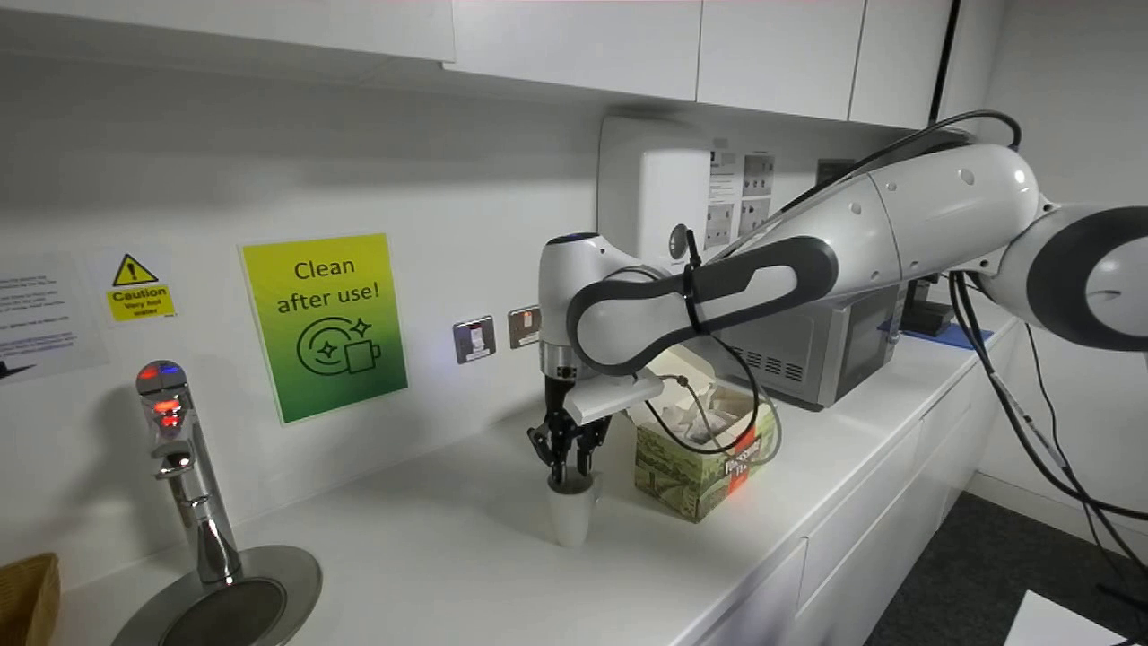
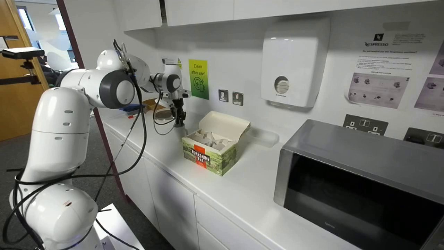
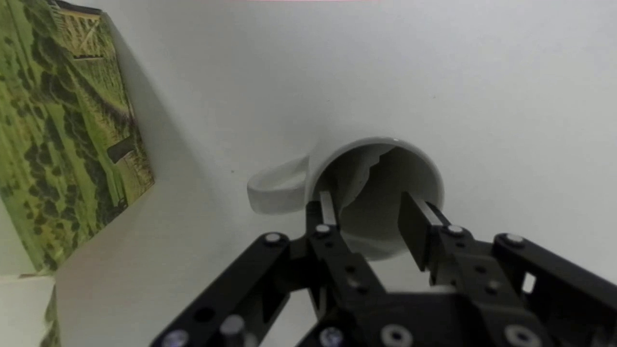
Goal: Pick up the tea bag from the white mug and put it in the green box
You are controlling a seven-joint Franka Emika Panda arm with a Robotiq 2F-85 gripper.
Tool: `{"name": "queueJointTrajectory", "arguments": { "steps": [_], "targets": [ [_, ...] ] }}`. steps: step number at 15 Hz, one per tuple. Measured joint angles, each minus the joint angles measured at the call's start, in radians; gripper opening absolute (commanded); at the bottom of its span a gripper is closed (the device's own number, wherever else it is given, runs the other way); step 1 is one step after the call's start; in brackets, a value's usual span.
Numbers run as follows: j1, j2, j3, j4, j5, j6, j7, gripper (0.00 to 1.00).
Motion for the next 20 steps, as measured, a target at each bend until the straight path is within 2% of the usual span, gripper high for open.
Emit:
{"name": "queueJointTrajectory", "arguments": {
  "steps": [8,11,13,16,18,19,20],
  "targets": [
    [0.007,0.017,-0.003,0.000,0.000,0.000,0.000,0.42],
    [0.014,0.022,-0.006,0.000,0.000,0.000,0.000,0.33],
    [0.018,0.026,-0.007,0.001,0.000,0.000,0.000,0.31],
    [0.022,0.029,-0.009,0.001,0.000,0.000,0.000,0.40],
    [0.023,0.029,-0.009,0.001,0.000,0.000,0.000,0.53],
    [0.023,0.029,-0.010,0.001,0.000,0.000,0.000,0.53],
    [0.023,0.030,-0.010,0.001,0.000,0.000,0.000,0.58]
  ]
}}
